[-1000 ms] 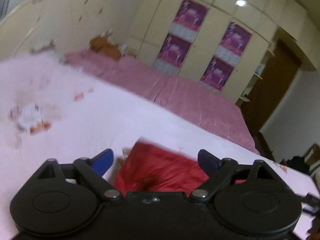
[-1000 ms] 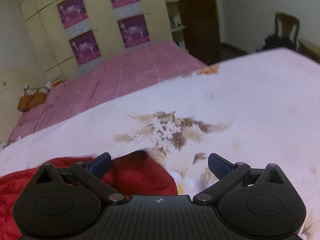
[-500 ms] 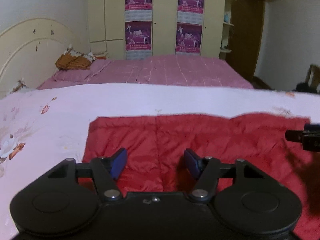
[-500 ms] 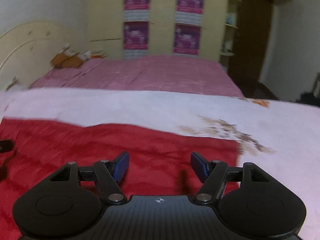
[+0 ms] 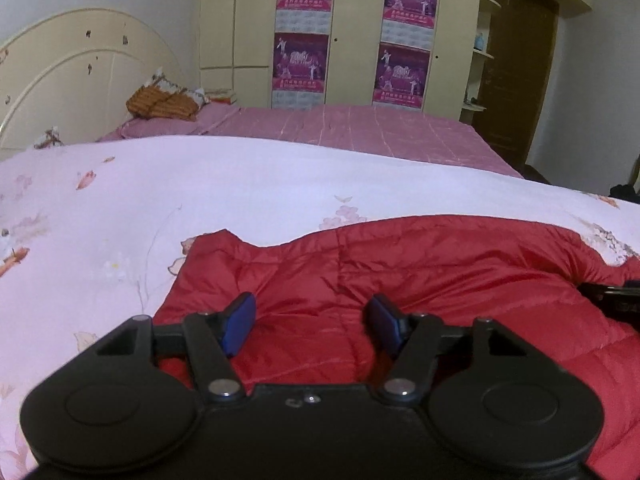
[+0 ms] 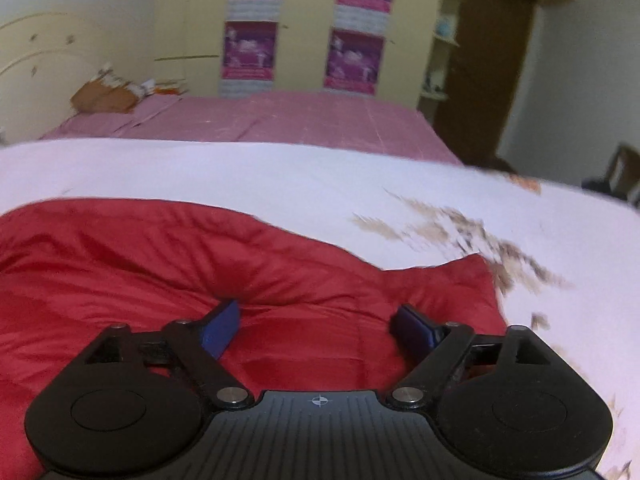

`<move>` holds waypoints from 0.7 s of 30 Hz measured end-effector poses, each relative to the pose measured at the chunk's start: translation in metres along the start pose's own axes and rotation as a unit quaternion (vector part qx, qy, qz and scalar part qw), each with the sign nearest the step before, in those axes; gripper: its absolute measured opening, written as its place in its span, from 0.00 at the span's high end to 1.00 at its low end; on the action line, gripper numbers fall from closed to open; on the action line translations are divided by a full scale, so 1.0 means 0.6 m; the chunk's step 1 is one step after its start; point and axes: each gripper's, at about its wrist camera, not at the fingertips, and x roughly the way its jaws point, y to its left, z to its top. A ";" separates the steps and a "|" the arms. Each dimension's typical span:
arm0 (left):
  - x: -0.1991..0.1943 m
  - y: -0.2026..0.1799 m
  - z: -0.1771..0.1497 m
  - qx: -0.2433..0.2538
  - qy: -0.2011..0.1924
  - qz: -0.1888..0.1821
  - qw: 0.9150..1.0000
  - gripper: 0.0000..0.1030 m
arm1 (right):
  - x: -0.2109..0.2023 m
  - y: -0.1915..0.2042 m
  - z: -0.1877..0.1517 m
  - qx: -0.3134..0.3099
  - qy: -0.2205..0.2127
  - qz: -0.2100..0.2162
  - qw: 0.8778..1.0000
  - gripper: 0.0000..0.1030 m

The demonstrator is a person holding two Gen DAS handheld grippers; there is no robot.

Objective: Fold large clothes

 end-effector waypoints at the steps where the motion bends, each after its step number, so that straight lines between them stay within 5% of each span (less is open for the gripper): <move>1: -0.001 0.000 0.002 0.001 0.001 0.002 1.000 0.38 | -0.001 -0.005 0.004 0.006 0.005 0.000 1.000 0.19; 7: -0.035 0.010 0.022 0.012 0.005 0.000 1.000 0.40 | -0.078 -0.014 0.028 0.013 0.006 0.009 1.000 0.19; 12: -0.101 -0.006 0.031 0.020 0.006 -0.026 0.999 0.25 | -0.162 0.015 0.012 -0.027 -0.021 0.033 0.999 0.19; 21: -0.142 -0.081 -0.028 0.059 0.047 -0.056 0.996 0.24 | -0.218 0.048 -0.046 -0.053 -0.009 0.043 0.998 0.19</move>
